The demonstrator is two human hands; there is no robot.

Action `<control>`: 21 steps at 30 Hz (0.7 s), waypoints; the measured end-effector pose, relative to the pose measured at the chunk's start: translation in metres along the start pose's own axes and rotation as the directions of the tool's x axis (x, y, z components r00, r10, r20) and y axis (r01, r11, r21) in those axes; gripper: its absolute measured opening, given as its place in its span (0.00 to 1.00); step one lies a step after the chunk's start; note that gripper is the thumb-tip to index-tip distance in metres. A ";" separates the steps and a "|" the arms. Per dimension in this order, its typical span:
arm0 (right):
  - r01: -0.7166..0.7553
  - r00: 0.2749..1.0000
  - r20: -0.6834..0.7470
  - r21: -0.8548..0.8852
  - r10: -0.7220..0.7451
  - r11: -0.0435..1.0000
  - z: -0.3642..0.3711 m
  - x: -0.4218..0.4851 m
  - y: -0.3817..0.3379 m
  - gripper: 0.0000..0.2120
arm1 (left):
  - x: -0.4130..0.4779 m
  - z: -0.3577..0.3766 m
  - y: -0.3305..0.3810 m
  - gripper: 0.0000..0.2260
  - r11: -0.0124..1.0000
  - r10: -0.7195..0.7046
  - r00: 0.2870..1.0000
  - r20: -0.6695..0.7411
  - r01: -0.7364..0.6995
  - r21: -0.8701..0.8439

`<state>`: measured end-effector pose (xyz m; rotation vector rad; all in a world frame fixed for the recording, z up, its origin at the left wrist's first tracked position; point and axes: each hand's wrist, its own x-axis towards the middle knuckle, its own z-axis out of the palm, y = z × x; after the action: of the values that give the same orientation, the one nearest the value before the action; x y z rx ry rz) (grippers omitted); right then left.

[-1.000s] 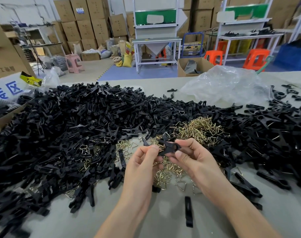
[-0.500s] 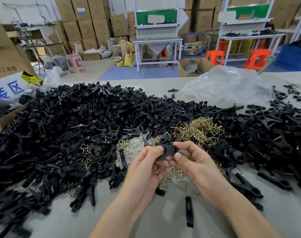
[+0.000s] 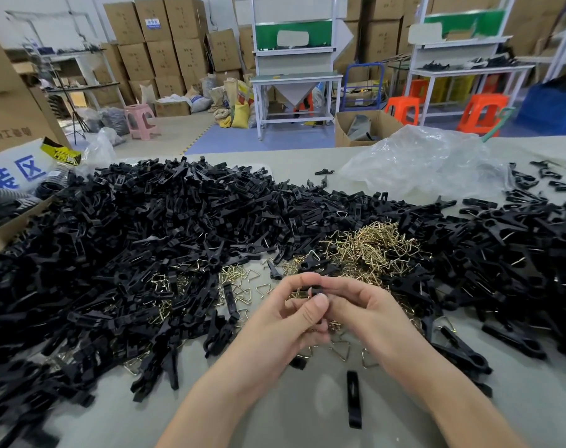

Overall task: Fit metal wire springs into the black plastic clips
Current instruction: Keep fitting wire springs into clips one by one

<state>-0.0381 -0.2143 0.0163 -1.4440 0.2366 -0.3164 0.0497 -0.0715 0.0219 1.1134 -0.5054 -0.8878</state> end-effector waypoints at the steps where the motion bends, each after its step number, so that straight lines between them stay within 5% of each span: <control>1: -0.028 0.999 0.032 0.067 0.026 0.997 0.000 -0.001 -0.002 0.12 | 0.000 0.000 -0.001 0.18 0.994 0.015 1.000 -0.002 -0.014 0.112; 4: -0.062 0.992 0.114 0.153 0.045 0.986 -0.004 -0.002 -0.005 0.13 | -0.001 -0.004 0.000 0.19 0.969 0.014 1.000 0.023 -0.019 0.246; 12: 0.003 0.994 0.105 0.029 -0.006 1.000 0.000 -0.004 -0.007 0.35 | -0.004 -0.007 0.006 0.19 0.990 0.020 0.996 0.088 -0.033 0.140; 18: 0.017 0.991 0.132 -0.048 -0.011 0.999 0.001 -0.008 -0.013 0.30 | -0.008 -0.003 0.010 0.11 0.998 0.014 0.990 0.141 -0.024 0.066; 21: 0.016 0.982 0.191 -0.094 0.002 0.995 0.005 -0.011 -0.016 0.14 | -0.007 0.001 0.009 0.10 0.998 -0.008 0.988 0.155 -0.001 0.057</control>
<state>-0.0480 -0.2076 0.0322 -1.5587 0.0917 -0.1725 0.0476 -0.0647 0.0308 1.1020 -0.6610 -0.9730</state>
